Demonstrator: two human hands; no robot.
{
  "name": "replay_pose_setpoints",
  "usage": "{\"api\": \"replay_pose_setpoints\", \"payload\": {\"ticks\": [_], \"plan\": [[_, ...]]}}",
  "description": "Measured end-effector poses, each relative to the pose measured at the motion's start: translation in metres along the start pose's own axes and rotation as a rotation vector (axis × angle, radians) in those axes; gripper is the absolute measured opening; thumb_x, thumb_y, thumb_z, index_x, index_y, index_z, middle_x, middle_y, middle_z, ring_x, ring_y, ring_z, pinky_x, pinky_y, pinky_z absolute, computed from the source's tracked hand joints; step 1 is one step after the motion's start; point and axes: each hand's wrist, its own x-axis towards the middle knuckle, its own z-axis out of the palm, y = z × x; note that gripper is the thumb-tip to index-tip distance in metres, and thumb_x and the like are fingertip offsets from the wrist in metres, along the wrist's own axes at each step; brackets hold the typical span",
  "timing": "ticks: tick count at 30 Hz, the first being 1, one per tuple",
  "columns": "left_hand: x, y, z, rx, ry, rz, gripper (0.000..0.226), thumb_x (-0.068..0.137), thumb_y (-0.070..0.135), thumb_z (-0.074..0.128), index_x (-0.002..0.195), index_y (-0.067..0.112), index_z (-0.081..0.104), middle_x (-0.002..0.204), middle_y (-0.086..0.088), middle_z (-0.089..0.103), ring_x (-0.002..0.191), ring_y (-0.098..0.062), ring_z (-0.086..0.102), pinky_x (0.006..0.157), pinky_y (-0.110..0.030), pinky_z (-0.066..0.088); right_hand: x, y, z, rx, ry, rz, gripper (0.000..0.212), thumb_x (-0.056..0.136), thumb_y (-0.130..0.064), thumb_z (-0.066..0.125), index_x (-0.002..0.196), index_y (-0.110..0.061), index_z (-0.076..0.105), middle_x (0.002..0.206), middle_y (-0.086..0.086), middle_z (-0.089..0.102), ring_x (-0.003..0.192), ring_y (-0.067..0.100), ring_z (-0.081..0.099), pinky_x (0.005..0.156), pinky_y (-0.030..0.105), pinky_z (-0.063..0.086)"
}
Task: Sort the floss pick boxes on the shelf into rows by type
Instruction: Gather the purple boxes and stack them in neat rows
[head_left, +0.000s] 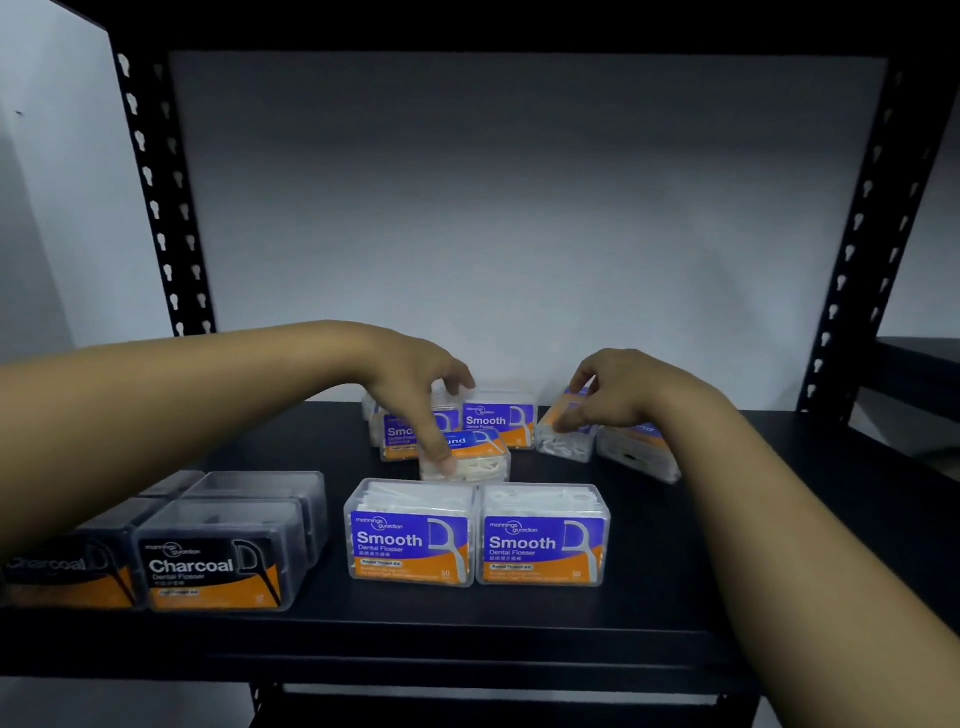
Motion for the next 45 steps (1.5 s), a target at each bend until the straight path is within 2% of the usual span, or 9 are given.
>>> {"api": "replay_pose_setpoints", "payload": {"ticks": [5,11,15,21,23,28,36,40,45], "plan": [[0.02,0.017,-0.004,0.02,0.272,0.115,0.065,0.084,0.062,0.068,0.137,0.025,0.056,0.132,0.006,0.06,0.108,-0.013,0.059,0.088,-0.029,0.051,0.0,0.006,0.0,-0.069,-0.044,0.069,0.08,0.069,-0.057,0.087,0.135,-0.02,0.061,0.137,0.003,0.06,0.12,0.024,0.057,0.088,0.034,0.048],[0.033,0.021,0.01,0.178,0.308,0.155,0.056,0.088,0.052,0.069,0.135,0.023,0.059,0.122,0.006,0.063,0.095,-0.009,0.053,0.082,-0.027,0.047,0.005,0.005,0.008,-0.075,-0.098,0.114,0.084,0.067,-0.055,0.089,0.136,-0.016,0.059,0.134,0.005,0.061,0.107,0.023,0.057,0.089,0.036,0.051],[0.036,0.022,0.008,0.167,0.302,0.182,0.051,0.088,0.047,0.072,0.133,0.027,0.061,0.119,0.005,0.066,0.099,-0.012,0.061,0.087,-0.034,0.055,0.007,0.005,0.009,-0.091,-0.116,0.105,0.081,0.068,-0.056,0.088,0.136,-0.021,0.061,0.138,0.004,0.059,0.12,0.025,0.057,0.094,0.035,0.049],[0.049,0.028,0.016,0.171,0.331,0.159,0.056,0.087,0.043,0.075,0.136,0.03,0.052,0.129,0.003,0.061,0.102,-0.012,0.051,0.082,-0.029,0.047,0.017,0.002,0.017,-0.132,-0.114,0.197,0.115,0.025,-0.097,0.059,0.116,-0.027,0.058,0.123,0.0,0.063,0.115,0.025,0.057,0.11,0.052,0.038],[0.052,0.028,0.017,0.178,0.353,0.162,0.056,0.084,0.04,0.079,0.132,0.028,0.053,0.124,0.003,0.063,0.099,-0.012,0.05,0.079,-0.028,0.045,0.019,0.001,0.019,-0.137,-0.121,0.191,0.118,0.021,-0.096,0.055,0.116,-0.027,0.058,0.125,0.001,0.063,0.117,0.027,0.056,0.11,0.051,0.036],[0.056,0.025,0.017,0.159,0.37,0.16,0.056,0.079,0.038,0.084,0.126,0.027,0.055,0.118,0.004,0.064,0.093,-0.013,0.052,0.075,-0.028,0.045,0.02,0.004,0.021,-0.19,-0.086,0.2,0.092,0.054,-0.08,0.079,0.126,-0.026,0.059,0.125,0.0,0.063,0.119,0.028,0.056,0.108,0.053,0.033],[0.062,0.022,0.013,0.02,0.307,0.126,0.056,0.073,0.032,0.089,0.119,0.024,0.058,0.117,0.004,0.064,0.073,-0.006,0.057,0.059,-0.019,0.045,0.02,-0.005,0.024,-0.036,-0.153,0.206,0.121,0.017,-0.094,0.06,0.119,-0.027,0.059,0.127,0.001,0.064,0.118,0.028,0.057,0.11,0.053,0.039],[0.066,0.023,0.012,-0.017,0.282,0.09,0.056,0.073,0.03,0.09,0.119,0.021,0.059,0.119,0.002,0.063,0.091,-0.013,0.061,0.062,-0.02,0.049,0.017,-0.002,0.023,-0.014,-0.149,0.159,0.113,0.035,-0.082,0.079,0.126,-0.021,0.053,0.128,0.003,0.061,0.115,0.026,0.057,0.107,0.051,0.045],[0.071,0.024,0.011,-0.06,0.246,0.054,0.056,0.075,0.026,0.088,0.12,0.019,0.056,0.123,-0.002,0.062,0.101,-0.017,0.06,0.077,-0.029,0.053,0.018,0.004,0.022,0.031,-0.092,0.122,0.126,0.014,-0.072,0.082,0.128,-0.025,0.049,0.126,0.0,0.059,0.116,0.026,0.058,0.103,0.05,0.05]]}}
